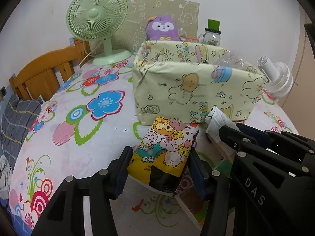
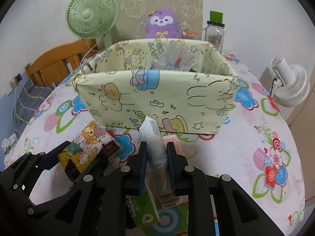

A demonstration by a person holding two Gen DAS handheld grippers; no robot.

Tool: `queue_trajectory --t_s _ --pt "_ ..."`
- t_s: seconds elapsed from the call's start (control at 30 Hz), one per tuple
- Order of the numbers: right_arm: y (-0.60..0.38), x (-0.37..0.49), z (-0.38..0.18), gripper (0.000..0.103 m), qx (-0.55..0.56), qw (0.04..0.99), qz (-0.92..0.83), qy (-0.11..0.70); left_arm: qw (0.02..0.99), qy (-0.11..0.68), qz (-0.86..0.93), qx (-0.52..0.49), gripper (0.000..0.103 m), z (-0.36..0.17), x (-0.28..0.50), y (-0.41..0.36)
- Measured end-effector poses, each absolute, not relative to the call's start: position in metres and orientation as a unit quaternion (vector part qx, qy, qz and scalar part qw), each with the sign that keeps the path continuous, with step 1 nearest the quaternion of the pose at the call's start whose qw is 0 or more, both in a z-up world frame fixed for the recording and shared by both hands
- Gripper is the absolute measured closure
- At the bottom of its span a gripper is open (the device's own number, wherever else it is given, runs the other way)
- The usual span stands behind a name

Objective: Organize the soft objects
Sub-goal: 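Grasp the white-wrapped beige roll with the right tool while the left tool holds the package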

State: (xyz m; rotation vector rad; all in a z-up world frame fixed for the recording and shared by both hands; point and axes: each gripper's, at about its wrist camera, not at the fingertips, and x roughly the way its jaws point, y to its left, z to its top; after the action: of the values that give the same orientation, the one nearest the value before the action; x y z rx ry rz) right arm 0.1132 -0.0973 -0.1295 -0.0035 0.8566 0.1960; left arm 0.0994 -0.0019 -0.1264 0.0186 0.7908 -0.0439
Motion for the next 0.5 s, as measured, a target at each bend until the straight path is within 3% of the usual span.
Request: queue_trajectory --t_s 0.5 --pt "-0.116 0.086 -0.097 0.081 0.015 0.919 0.091 0.383 0.937 0.349 -0.028 0.013 0.045 -0.095 0.077 -0.017"
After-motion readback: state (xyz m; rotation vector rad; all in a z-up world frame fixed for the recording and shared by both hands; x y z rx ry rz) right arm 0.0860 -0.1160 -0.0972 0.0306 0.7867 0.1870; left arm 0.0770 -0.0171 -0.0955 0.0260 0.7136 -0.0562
